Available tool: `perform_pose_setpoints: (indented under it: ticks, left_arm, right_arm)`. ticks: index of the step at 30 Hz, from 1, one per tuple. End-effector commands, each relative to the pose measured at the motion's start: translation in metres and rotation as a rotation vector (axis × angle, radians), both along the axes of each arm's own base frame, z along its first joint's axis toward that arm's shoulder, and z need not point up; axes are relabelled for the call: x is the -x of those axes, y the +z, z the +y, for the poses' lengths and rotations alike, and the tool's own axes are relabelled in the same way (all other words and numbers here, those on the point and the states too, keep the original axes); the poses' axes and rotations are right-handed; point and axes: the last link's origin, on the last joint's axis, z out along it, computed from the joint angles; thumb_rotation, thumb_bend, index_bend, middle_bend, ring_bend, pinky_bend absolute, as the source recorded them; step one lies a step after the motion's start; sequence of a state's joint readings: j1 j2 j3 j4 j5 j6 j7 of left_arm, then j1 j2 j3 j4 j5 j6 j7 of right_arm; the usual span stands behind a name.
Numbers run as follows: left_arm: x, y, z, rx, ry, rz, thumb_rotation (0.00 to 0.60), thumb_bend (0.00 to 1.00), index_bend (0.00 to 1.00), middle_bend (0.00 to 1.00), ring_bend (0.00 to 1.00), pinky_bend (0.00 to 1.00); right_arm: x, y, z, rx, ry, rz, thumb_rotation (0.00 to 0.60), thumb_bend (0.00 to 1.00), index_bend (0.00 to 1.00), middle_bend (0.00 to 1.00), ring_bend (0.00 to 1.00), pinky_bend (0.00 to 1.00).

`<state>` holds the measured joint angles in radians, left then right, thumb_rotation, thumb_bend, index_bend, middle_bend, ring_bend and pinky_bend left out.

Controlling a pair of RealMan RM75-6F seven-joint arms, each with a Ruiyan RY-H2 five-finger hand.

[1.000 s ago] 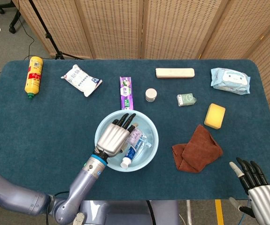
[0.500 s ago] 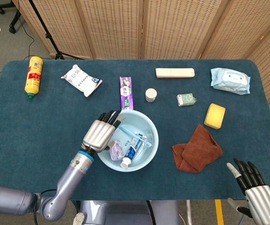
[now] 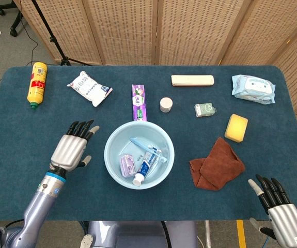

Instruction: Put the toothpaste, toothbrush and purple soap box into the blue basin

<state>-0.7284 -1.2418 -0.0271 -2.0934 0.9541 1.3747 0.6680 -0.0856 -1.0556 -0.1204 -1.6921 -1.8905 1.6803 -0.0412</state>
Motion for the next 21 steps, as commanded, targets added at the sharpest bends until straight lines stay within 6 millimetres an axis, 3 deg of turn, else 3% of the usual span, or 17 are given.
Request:
perform_pose_setpoints:
  ticks: [1, 17, 21]
  left_arm:
    - [0.02, 0.014, -0.016, -0.053, -0.003, 0.002, 0.6, 0.27, 0.0, 0.0, 0.0, 0.02]
    - [0.076, 0.012, -0.099, -0.205, 0.013, -0.033, 0.6, 0.3, 0.0, 0.0, 0.0, 0.02]
    - [0.082, 0.012, -0.108, -0.216, 0.013, -0.048, 0.6, 0.3, 0.0, 0.0, 0.0, 0.02]
  right_arm:
    - [0.0, 0.0, 0.0, 0.001, -0.002, 0.003, 0.6, 0.13, 0.0, 0.0, 0.0, 0.0]
    - [0.003, 0.0, -0.004, 0.02, -0.019, 0.022, 0.6, 0.13, 0.0, 0.0, 0.0, 0.0]
    - [0.003, 0.0, -0.003, 0.022, -0.018, 0.025, 0.6, 0.13, 0.0, 0.0, 0.0, 0.0]
